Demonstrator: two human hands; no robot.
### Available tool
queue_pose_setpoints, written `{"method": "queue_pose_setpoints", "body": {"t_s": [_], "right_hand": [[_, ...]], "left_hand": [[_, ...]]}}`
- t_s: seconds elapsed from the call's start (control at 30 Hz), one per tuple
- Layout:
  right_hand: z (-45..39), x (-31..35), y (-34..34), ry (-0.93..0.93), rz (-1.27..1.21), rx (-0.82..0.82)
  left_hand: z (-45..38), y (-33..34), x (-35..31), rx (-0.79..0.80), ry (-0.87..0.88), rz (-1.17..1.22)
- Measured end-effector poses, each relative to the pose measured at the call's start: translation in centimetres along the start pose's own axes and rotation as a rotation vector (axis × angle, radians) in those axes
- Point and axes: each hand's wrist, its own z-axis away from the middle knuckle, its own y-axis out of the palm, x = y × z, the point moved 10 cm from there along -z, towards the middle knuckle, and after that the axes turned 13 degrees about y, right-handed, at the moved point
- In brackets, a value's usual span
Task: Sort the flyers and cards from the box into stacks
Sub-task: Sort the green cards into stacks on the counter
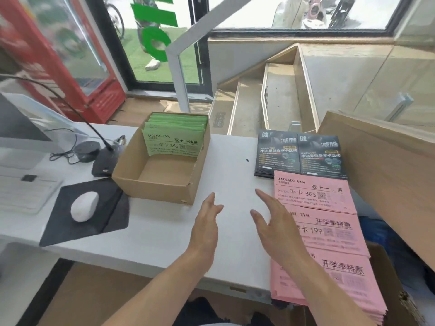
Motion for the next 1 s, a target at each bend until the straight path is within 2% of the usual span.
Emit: {"method": "queue_pose_setpoints", "body": {"t_s": [0.13,0.23,0.3,0.4,0.5,0.6,0.77,1.0], "right_hand": [[-1.9,6.3,4.5,-0.118,0.028,0.053],[-4.8,10.1,8.3,-0.114,-0.02,0.087],[-7.4,11.9,10.7,-0.042,-0.098,0.115],[-10.4,13.4,13.5,0.095,-0.201,0.132],[-11.4,14.6,15.2,0.116,-0.219,0.06],[-11.6,15.1,16.4,0.157,-0.156,-0.052],[-12.2,15.6,17.6,0.219,-0.098,-0.142],[-14.6,17.2,18.4,0.229,-0.029,-0.174]], "left_hand": [[-2.5,-5.5,-4.4,-0.08,0.17,0.029],[-4.9,-10.4,-8.4,-0.121,0.366,-0.083],[-7.4,-14.0,-10.9,-0.147,0.537,-0.324],[-12.5,-18.7,-13.4,-0.156,0.7,-0.877],[-17.3,-21.7,-13.5,-0.046,0.741,-1.157],[-20.4,-22.6,-12.4,0.124,0.723,-1.123],[-22.9,-23.1,-11.4,0.284,0.664,-1.07],[-25.7,-23.1,-11.7,0.342,0.588,-1.234]]}}
